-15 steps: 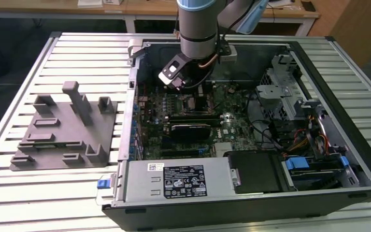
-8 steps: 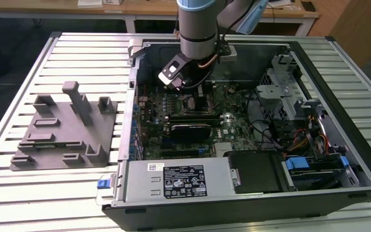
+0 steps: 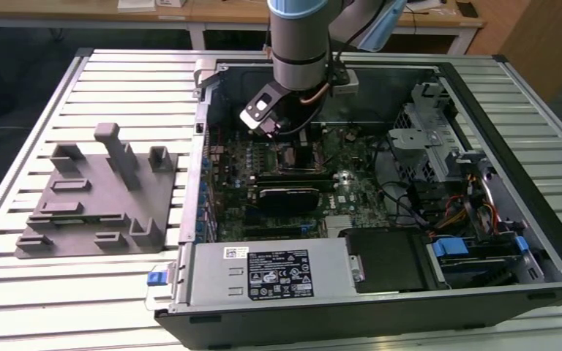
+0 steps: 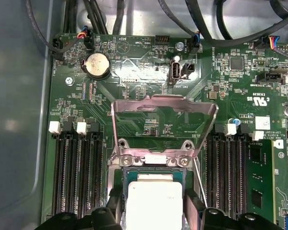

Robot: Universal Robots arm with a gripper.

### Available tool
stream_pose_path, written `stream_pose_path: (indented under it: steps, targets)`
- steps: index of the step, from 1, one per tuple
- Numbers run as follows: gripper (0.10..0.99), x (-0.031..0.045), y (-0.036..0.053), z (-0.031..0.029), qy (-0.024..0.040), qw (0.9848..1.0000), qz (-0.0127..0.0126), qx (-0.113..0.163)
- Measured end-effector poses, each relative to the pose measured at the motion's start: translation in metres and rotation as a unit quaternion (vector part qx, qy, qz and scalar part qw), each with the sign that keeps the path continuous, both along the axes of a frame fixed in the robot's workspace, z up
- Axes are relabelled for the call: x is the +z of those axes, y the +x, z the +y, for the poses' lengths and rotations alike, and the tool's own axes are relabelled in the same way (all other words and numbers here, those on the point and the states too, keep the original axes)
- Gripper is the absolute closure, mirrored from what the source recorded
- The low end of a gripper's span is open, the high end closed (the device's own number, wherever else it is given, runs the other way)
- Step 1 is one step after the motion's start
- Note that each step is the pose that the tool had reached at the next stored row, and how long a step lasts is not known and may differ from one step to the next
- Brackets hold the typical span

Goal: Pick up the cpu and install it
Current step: 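Place the cpu into insertion slot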

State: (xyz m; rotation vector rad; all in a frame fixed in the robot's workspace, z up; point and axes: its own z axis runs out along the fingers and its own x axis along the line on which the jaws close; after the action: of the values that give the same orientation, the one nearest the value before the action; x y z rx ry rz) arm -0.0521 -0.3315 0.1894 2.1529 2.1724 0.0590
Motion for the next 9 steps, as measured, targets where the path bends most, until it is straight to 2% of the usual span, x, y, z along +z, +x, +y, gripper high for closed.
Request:
stream_pose_path:
  steps: [3, 9]
  targets:
    - [0.471, 0.0032, 0.0, -0.0001, 0.0, 1.0, -0.0001, 0.0]
    - [0.471, 0.0147, 0.0, 0.0, 0.0001, 1.0, -0.0001, 0.0]
